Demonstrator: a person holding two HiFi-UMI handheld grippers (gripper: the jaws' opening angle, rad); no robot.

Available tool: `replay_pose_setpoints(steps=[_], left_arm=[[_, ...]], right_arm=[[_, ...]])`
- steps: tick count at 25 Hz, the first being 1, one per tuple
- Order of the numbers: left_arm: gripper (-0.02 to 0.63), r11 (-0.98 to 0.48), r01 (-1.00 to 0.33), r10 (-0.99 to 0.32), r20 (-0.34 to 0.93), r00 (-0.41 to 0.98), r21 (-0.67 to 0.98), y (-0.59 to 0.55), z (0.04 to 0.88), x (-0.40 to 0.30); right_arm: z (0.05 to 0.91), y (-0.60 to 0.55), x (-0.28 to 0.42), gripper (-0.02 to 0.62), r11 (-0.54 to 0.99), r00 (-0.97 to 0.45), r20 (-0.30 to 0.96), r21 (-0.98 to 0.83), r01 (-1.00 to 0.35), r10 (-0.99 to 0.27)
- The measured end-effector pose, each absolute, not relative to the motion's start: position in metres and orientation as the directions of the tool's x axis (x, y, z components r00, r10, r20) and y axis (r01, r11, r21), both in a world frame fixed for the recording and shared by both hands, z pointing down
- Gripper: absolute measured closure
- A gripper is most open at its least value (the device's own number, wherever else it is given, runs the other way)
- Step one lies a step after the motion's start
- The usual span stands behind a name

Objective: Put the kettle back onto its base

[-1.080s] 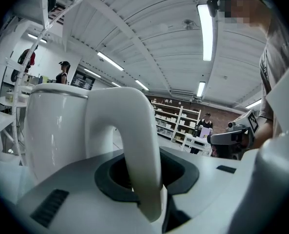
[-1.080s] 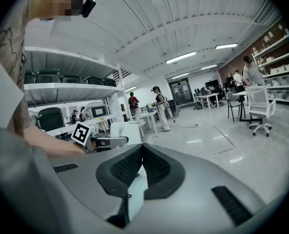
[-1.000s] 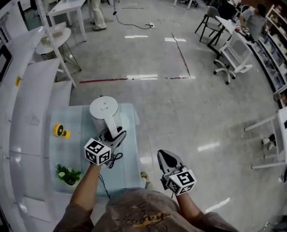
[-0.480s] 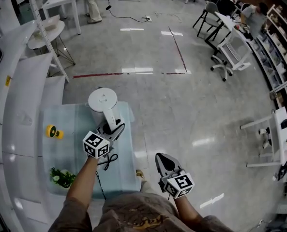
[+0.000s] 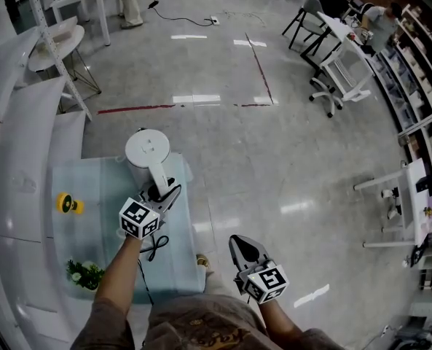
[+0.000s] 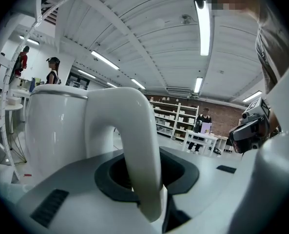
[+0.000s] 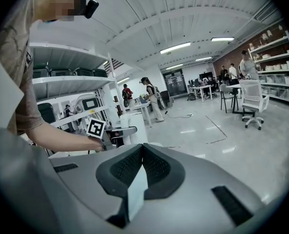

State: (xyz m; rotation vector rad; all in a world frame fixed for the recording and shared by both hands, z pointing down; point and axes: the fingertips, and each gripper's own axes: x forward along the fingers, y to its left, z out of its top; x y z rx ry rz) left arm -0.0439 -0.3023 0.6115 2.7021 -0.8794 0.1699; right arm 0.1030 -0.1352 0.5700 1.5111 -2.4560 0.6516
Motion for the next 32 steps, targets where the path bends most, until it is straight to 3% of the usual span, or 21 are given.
replay_pose_setpoints(steps=[32], left_arm=[[0.493,-0.746,-0.640,-0.616,0.176,0.768,0.185,-0.273,0.625,-0.038]], right_arm=[[0.590,-0.130,0.098,0.595,0.406,-0.492,0.428,-0.280,-0.870,-0.758]])
